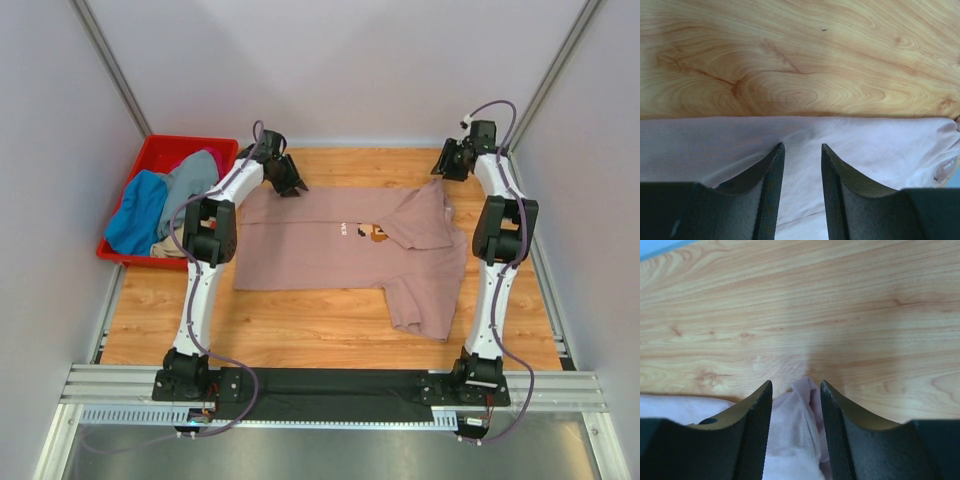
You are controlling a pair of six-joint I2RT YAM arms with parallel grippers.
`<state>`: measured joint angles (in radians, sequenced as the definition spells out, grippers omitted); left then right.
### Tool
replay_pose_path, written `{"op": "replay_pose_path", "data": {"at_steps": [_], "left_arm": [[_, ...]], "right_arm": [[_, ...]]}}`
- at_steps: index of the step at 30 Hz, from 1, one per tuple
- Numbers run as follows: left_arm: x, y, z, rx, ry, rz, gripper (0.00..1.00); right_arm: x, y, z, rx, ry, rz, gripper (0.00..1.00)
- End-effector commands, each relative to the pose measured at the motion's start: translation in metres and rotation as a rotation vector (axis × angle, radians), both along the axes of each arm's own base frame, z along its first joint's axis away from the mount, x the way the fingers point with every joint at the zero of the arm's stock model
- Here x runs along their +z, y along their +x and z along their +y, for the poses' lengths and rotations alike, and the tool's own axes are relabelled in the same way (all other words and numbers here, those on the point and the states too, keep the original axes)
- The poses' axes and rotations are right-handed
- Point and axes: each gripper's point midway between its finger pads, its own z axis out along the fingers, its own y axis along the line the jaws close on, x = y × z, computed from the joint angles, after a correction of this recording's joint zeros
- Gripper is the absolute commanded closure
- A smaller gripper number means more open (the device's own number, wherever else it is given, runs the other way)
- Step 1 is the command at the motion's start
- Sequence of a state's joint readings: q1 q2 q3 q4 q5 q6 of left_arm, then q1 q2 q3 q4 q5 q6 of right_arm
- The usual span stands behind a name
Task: Fold and stack the t-shirts
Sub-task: Fold the tshirt
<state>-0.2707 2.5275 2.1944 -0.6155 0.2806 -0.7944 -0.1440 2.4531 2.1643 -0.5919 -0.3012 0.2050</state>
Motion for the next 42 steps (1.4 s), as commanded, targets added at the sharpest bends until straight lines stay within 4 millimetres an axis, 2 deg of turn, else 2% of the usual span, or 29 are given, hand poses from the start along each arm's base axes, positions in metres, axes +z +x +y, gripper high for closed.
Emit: {"op": "replay_pose_path", "data": {"at_steps": [1, 11, 15, 16, 18, 19, 22, 24, 25, 26, 27, 28, 29, 30, 31, 32, 33, 34, 35, 37, 38, 42], "left_arm": [[-0.038, -0.021, -0.003, -0.031, 0.036, 0.091, 0.57], [-0.038, -0.019, -0.004, -0.031, 0.032, 0.086, 0.57], [-0.039, -0.020, -0.004, -0.034, 0.033, 0.089, 0.57], [-0.039, -0.019, -0.003, -0.032, 0.035, 0.089, 0.57], [-0.040, -0.020, -0.002, -0.028, 0.039, 0.092, 0.57], [-0.040, -0.021, -0.001, -0.025, 0.047, 0.097, 0.57], [-0.043, -0.023, 0.008, 0.001, 0.093, 0.118, 0.57], [-0.042, -0.022, 0.012, 0.020, 0.109, 0.124, 0.57], [-0.043, -0.023, 0.014, 0.029, 0.123, 0.133, 0.57], [-0.043, -0.023, 0.016, 0.033, 0.129, 0.132, 0.57], [-0.043, -0.022, 0.017, 0.039, 0.139, 0.131, 0.57], [-0.044, -0.022, 0.021, 0.047, 0.152, 0.133, 0.57], [-0.042, -0.020, 0.023, 0.052, 0.159, 0.128, 0.57], [-0.043, -0.020, 0.024, 0.051, 0.166, 0.125, 0.56], [-0.044, -0.019, 0.028, 0.058, 0.182, 0.124, 0.56], [-0.042, -0.016, 0.029, 0.062, 0.183, 0.118, 0.56], [-0.043, -0.016, 0.031, 0.065, 0.187, 0.120, 0.56], [-0.043, -0.015, 0.034, 0.070, 0.188, 0.120, 0.56], [-0.043, -0.014, 0.035, 0.073, 0.190, 0.120, 0.56], [-0.043, -0.013, 0.037, 0.075, 0.192, 0.117, 0.56], [-0.043, -0.012, 0.039, 0.074, 0.196, 0.115, 0.56], [-0.042, -0.012, 0.042, 0.077, 0.207, 0.115, 0.55]], "right_arm": [[0.014, 0.011, -0.005, 0.068, -0.095, -0.054, 0.55], [-0.011, 0.000, 0.007, 0.144, -0.153, 0.007, 0.60], [-0.014, 0.001, 0.001, 0.116, -0.212, 0.022, 0.64], [-0.014, 0.003, -0.005, 0.087, -0.248, 0.025, 0.71], [-0.014, 0.004, -0.011, 0.050, -0.286, 0.031, 0.79], [-0.011, 0.007, -0.022, -0.015, -0.319, 0.035, 0.89], [-0.010, 0.008, -0.036, -0.103, -0.321, 0.053, 1.00], [-0.003, 0.008, -0.040, -0.177, -0.237, 0.062, 1.00], [-0.002, 0.007, -0.031, -0.166, -0.148, 0.064, 1.00], [0.002, 0.007, -0.038, -0.203, -0.098, 0.053, 1.00], [-0.012, -0.001, -0.036, -0.251, -0.025, 0.092, 1.00], [0.001, -0.001, -0.031, -0.248, 0.036, 0.068, 1.00], [0.004, 0.002, -0.037, -0.271, 0.077, 0.041, 1.00], [-0.005, -0.004, -0.034, -0.295, 0.138, 0.063, 1.00], [0.003, -0.004, -0.025, -0.272, 0.215, 0.051, 1.00], [0.006, 0.001, -0.031, -0.277, 0.265, 0.019, 1.00], [0.002, -0.002, -0.028, -0.313, 0.354, 0.040, 1.00], [0.006, -0.002, -0.020, -0.282, 0.447, 0.038, 1.00], [0.008, 0.003, -0.030, -0.293, 0.498, 0.008, 1.00], [0.007, 0.001, -0.027, -0.308, 0.616, 0.024, 1.00], [0.014, 0.004, -0.032, -0.307, 0.634, -0.008, 1.00], [0.026, 0.007, -0.028, -0.289, 0.755, -0.032, 1.00]]}}
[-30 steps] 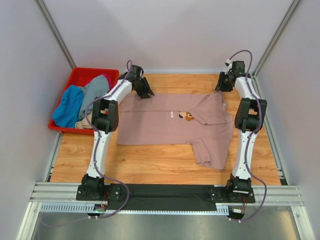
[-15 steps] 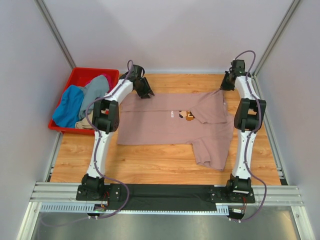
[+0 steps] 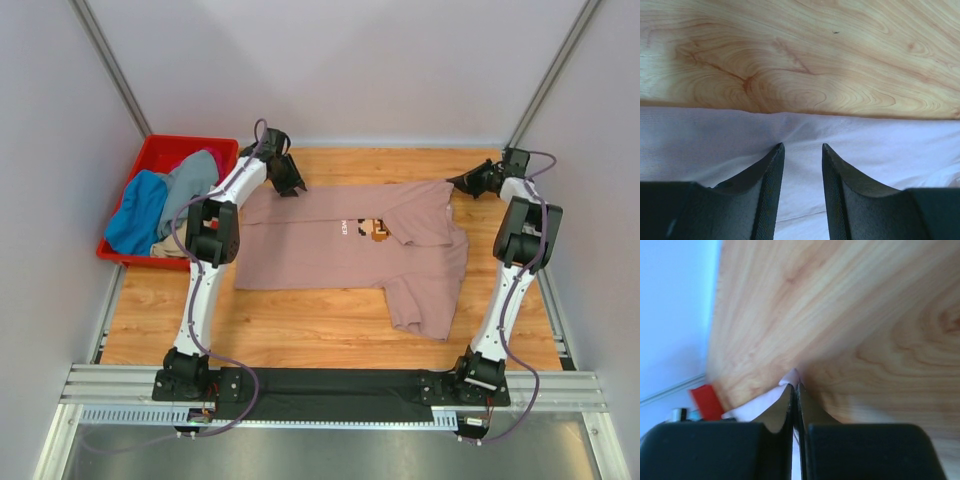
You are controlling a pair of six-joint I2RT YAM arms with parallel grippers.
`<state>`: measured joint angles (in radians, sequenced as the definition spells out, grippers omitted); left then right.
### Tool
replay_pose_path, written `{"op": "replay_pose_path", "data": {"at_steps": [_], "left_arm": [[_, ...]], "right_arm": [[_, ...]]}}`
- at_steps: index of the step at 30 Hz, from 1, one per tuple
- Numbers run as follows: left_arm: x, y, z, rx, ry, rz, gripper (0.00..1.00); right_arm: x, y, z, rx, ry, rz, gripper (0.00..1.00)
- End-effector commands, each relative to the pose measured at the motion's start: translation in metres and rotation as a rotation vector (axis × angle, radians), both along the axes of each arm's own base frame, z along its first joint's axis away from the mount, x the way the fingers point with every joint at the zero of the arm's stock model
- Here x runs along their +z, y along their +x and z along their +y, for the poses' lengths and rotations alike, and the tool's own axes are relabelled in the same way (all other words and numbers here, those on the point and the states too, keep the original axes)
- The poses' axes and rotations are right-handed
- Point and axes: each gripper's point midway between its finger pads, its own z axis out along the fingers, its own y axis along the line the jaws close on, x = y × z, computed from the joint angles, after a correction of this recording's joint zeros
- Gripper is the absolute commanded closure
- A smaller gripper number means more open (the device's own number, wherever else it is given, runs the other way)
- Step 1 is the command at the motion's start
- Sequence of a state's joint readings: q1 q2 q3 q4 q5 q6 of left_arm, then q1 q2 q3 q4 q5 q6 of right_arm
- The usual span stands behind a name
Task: Fold and stack the t-shirts
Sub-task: Fold the tshirt
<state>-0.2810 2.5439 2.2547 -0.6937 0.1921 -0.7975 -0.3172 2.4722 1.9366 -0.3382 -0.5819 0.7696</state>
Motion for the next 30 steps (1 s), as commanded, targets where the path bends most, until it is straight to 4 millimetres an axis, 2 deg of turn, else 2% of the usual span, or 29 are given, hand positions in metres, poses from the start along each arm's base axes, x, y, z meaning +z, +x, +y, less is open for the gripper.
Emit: {"op": "replay_pose_path", "data": {"at_steps": [1, 6, 9, 11, 12, 21, 26, 30], "left_arm": [[-0.042, -0.013, 0.035, 0.040, 0.132, 0.104, 0.55], [-0.042, -0.012, 0.038, 0.048, 0.139, 0.107, 0.55], [-0.042, -0.012, 0.038, 0.048, 0.142, 0.106, 0.55], [-0.042, -0.012, 0.039, 0.051, 0.144, 0.107, 0.55], [-0.042, -0.012, 0.039, 0.051, 0.144, 0.106, 0.54], [-0.043, -0.011, 0.041, 0.057, 0.156, 0.107, 0.54], [-0.043, -0.011, 0.042, 0.060, 0.157, 0.110, 0.54], [-0.043, -0.011, 0.040, 0.054, 0.146, 0.113, 0.54]], "right_arm": [[0.064, 0.022, 0.017, 0.010, 0.216, -0.201, 1.00], [0.084, 0.023, 0.018, 0.007, 0.335, -0.267, 1.00], [0.085, 0.024, 0.015, -0.014, 0.391, -0.264, 1.00], [0.091, 0.025, 0.010, -0.020, 0.435, -0.327, 1.00], [0.088, 0.023, 0.009, -0.058, 0.503, -0.300, 1.00], [0.085, 0.016, 0.006, -0.088, 0.619, -0.221, 0.99], [0.088, 0.020, -0.004, -0.121, 0.612, -0.228, 0.91], [0.082, 0.024, -0.006, -0.141, 0.596, -0.241, 0.80]]}}
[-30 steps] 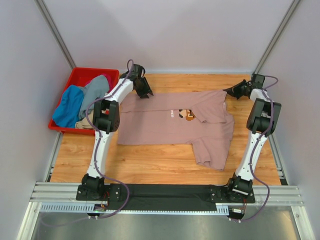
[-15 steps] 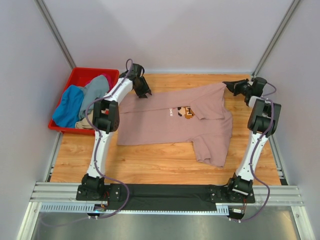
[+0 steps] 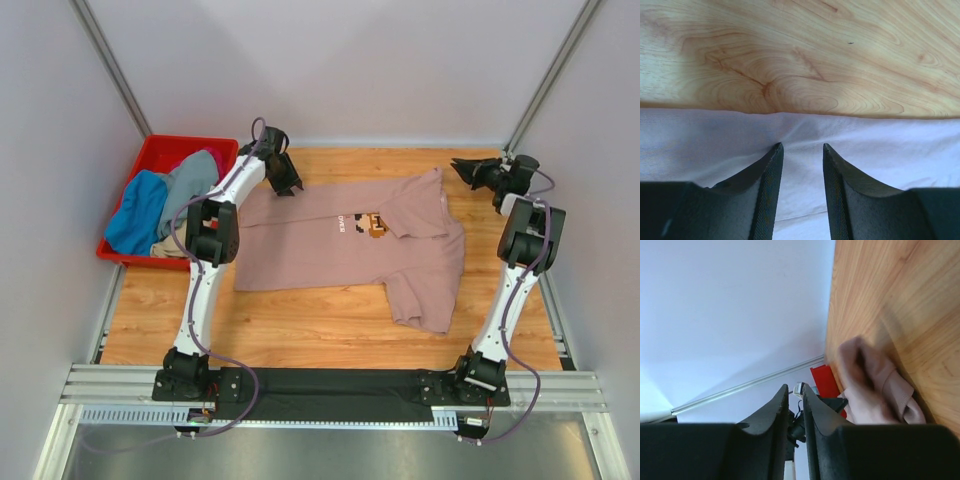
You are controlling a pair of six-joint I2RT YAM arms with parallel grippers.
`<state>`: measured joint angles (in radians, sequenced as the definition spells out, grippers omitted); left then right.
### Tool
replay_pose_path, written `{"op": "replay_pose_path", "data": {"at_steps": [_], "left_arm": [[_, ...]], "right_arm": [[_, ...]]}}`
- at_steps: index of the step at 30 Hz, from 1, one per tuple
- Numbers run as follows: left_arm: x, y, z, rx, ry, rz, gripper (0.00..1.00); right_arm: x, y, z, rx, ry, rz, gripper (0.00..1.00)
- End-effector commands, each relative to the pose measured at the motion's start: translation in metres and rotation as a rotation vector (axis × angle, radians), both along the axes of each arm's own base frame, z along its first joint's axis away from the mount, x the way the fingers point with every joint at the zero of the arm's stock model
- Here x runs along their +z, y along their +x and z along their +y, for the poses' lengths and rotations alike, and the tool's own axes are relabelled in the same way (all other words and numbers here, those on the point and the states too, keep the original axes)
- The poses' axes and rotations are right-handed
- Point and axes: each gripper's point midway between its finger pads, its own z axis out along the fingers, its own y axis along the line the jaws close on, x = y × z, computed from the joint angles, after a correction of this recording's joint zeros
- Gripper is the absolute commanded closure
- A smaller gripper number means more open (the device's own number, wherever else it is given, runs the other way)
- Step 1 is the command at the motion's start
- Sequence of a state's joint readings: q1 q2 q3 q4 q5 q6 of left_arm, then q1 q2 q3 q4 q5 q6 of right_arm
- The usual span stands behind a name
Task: Fold and stack the t-shirts
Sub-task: Fold the tshirt
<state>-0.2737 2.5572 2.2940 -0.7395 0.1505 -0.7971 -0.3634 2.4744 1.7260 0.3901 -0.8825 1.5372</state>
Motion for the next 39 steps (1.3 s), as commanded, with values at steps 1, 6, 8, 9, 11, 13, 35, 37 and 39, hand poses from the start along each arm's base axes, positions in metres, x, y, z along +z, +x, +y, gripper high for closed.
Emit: {"op": "replay_pose_path", "data": {"at_steps": [1, 6, 8, 9, 11, 13, 35, 37, 39], "left_arm": [[-0.043, -0.015, 0.029, 0.024, 0.101, 0.108, 0.54], [-0.040, -0.016, 0.021, 0.008, 0.026, 0.121, 0.54], [-0.030, -0.013, 0.017, -0.004, 0.007, 0.098, 0.53], [-0.024, -0.012, 0.015, -0.014, -0.006, 0.087, 0.53], [-0.005, -0.006, 0.011, -0.028, -0.026, 0.039, 0.52], [0.019, 0.000, 0.008, -0.036, -0.043, -0.014, 0.50], [0.095, -0.134, -0.200, -0.376, -0.350, 0.029, 0.50], [0.083, -0.140, -0.218, -0.378, -0.388, 0.058, 0.51], [0.072, -0.139, -0.229, -0.371, -0.407, 0.060, 0.51]], "right_arm": [[0.005, 0.005, -0.011, -0.034, -0.015, -0.024, 0.79], [-0.002, -0.004, -0.012, -0.024, -0.125, 0.065, 0.78], [0.015, -0.008, -0.014, 0.012, -0.290, 0.039, 0.75], [-0.001, -0.023, -0.012, 0.020, -0.316, 0.180, 0.74], [0.014, -0.035, -0.009, 0.050, -0.430, 0.205, 0.71], [0.012, -0.055, 0.004, 0.109, -0.525, 0.262, 0.68], [-0.021, -0.205, 0.034, 0.383, -0.976, 0.637, 0.64], [-0.025, -0.207, 0.032, 0.374, -0.983, 0.650, 0.63], [-0.032, -0.210, 0.030, 0.366, -0.990, 0.671, 0.63]]}}
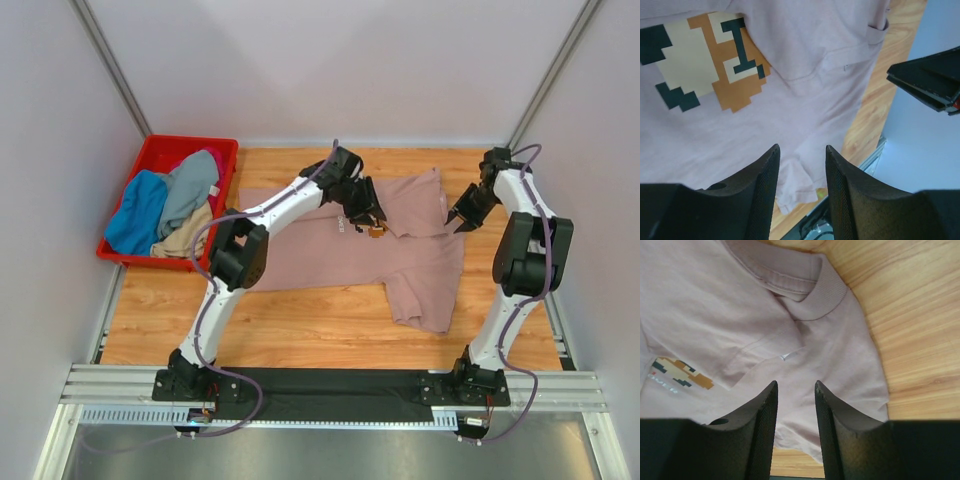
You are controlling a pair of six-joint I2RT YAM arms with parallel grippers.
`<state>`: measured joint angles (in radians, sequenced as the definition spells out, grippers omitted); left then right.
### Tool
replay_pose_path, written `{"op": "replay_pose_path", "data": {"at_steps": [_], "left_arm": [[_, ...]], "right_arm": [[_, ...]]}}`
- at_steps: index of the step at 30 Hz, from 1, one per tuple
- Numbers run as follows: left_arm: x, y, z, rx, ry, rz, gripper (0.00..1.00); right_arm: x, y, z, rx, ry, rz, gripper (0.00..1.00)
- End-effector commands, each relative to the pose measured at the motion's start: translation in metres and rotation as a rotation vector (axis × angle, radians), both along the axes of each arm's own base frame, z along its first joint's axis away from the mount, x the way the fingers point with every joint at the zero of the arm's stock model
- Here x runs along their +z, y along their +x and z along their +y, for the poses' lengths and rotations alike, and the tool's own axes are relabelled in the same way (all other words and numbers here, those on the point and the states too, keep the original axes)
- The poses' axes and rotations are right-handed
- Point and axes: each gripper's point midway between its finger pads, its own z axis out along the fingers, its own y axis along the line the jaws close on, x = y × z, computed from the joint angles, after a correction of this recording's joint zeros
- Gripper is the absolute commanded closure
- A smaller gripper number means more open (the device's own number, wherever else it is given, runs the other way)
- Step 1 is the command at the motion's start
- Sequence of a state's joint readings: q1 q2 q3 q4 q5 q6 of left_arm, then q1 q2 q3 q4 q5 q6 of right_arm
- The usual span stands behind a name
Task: Fold and stack the t-shirts
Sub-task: Fold the tshirt
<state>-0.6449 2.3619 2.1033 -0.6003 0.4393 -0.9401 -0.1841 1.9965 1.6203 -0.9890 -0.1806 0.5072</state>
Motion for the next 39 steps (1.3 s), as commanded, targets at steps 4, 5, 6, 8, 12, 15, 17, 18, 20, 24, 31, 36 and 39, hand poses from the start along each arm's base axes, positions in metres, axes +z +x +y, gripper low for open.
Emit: {"op": "replay_pose_path", "data": {"at_steps": [4, 5, 6, 8, 12, 15, 17, 18, 20, 24, 31, 36, 39], "left_arm": [[-0.020, 0.022, -0.028, 0.078, -0.104, 0.042, 0.50], [-0.018, 0.024, -0.032, 0.090, -0.118, 0.047, 0.49], [-0.025, 0.025, -0.036, 0.095, -0.122, 0.055, 0.49], [-0.030, 0.027, -0.040, 0.111, -0.133, 0.079, 0.48], [-0.042, 0.020, -0.049, 0.102, -0.131, 0.095, 0.48], [-0.049, 0.016, -0.052, 0.097, -0.127, 0.097, 0.47], [-0.050, 0.014, -0.055, 0.093, -0.126, 0.094, 0.47], [-0.053, 0.015, -0.055, 0.094, -0.121, 0.093, 0.46], [-0.053, 0.016, -0.057, 0.095, -0.124, 0.085, 0.46], [-0.059, 0.013, -0.059, 0.096, -0.109, 0.092, 0.45], [-0.061, 0.012, -0.067, 0.104, -0.125, 0.106, 0.45], [-0.059, 0.013, -0.071, 0.120, -0.140, 0.114, 0.45], [-0.059, 0.013, -0.074, 0.123, -0.148, 0.117, 0.46]], "right_arm": [[-0.013, -0.002, -0.003, -0.021, -0.025, -0.005, 0.61], [-0.016, 0.000, -0.003, -0.021, -0.026, -0.003, 0.61], [-0.017, 0.001, -0.003, -0.029, -0.026, -0.003, 0.61], [-0.023, 0.005, -0.005, -0.036, -0.029, -0.008, 0.61], [-0.028, 0.010, -0.006, -0.049, -0.033, -0.012, 0.60], [-0.032, 0.016, -0.005, -0.058, -0.021, -0.027, 0.60], [-0.038, 0.017, -0.002, -0.058, -0.003, -0.023, 0.60], [-0.040, 0.018, -0.002, -0.057, 0.000, -0.023, 0.60], [-0.044, 0.018, -0.003, -0.062, -0.006, -0.022, 0.60], [-0.052, 0.016, -0.005, -0.065, -0.019, -0.002, 0.62], [-0.051, 0.013, -0.006, -0.066, -0.028, -0.008, 0.85], [-0.044, 0.012, -0.002, -0.062, -0.005, -0.024, 0.98], [-0.040, 0.011, -0.001, -0.060, -0.001, -0.032, 1.00]]}}
